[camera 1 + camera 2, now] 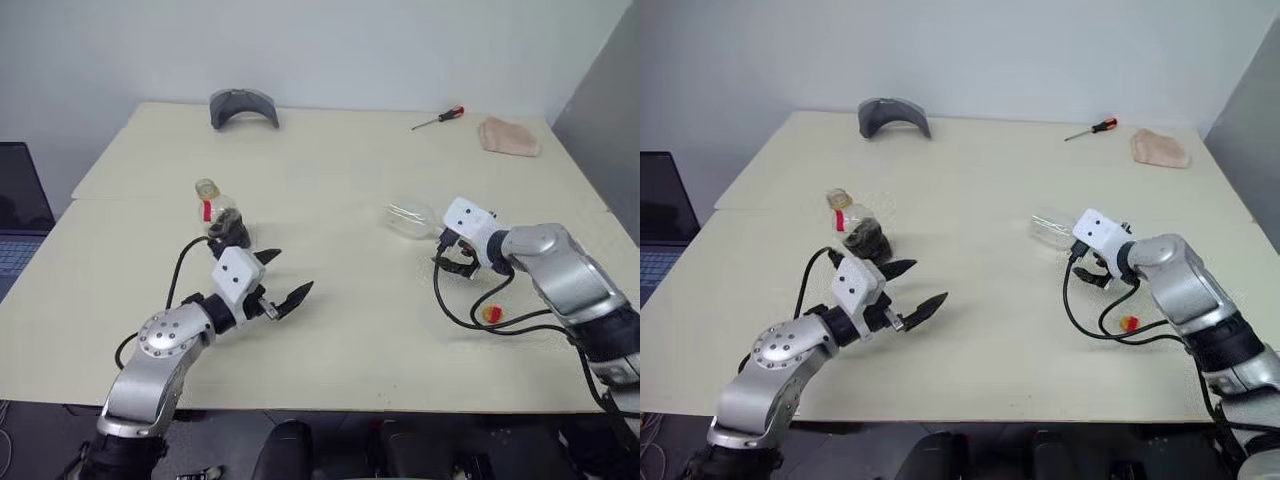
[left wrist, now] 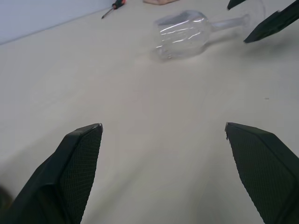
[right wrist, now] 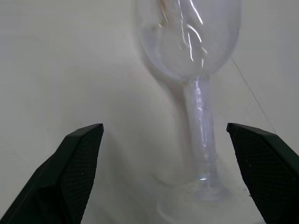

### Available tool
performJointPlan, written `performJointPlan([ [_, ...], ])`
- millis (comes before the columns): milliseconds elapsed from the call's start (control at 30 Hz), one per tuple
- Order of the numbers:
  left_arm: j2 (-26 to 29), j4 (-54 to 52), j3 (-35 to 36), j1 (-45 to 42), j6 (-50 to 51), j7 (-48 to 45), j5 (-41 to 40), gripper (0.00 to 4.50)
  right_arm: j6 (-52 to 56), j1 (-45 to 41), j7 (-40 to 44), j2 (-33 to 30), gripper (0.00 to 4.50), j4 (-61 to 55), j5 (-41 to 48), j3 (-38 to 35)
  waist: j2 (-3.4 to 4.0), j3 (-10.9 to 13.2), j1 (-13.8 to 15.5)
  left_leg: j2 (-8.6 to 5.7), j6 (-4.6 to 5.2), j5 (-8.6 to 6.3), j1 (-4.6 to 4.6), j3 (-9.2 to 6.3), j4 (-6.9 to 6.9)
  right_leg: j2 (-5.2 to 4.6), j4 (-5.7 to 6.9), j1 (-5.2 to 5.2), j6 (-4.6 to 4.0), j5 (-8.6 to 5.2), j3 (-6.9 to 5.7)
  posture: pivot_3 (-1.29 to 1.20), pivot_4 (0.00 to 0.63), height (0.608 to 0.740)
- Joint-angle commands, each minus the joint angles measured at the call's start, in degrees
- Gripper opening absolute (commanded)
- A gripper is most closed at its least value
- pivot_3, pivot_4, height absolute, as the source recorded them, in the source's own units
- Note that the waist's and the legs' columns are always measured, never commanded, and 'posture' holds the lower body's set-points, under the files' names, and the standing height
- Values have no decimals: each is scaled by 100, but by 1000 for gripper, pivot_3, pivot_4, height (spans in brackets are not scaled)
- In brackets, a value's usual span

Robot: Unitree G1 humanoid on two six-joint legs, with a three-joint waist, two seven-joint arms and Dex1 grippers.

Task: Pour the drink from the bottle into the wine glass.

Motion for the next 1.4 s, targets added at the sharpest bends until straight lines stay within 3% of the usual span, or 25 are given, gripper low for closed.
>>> performJointPlan([
  [33,-76,65,-143,-102,-146,-26,101,4493,-564,-460,40,126,4500,660,-511,148,0,0,-15,5,-1,0,-6,-4,1,5,0,-5,1,0,-2,0,150,740],
  [300,-243,100,-346,-239,-166,43,234,4493,-1108,-836,268,532,4500,1525,-1108,335,2,1,-13,5,-1,0,-13,-8,2,5,-1,-6,5,-3,-6,0,150,740],
  [733,-377,137,-472,-358,-122,117,371,4493,-1244,-1084,727,748,4500,1626,-1925,523,2,1,-12,2,-2,1,-12,-11,6,3,5,-5,11,3,-7,0,150,740],
  [867,-422,171,-531,-404,-109,125,409,4500,-1274,-1137,746,839,3559,1781,-2138,536,2,1,-13,3,-3,1,-12,-12,6,3,6,-5,10,3,-8,0,150,740],
  [1167,-427,194,-590,-468,-83,142,422,4500,-1211,-1157,802,944,334,1690,-2339,446,3,1,-13,2,-3,2,-12,-12,6,3,7,-6,10,3,-8,0,150,740],
  [1400,-429,139,-557,-456,31,143,369,4500,-942,-1044,804,930,246,941,-2202,44,5,2,-13,3,-3,2,-11,-12,6,3,10,-6,10,3,-8,0,150,740],
])
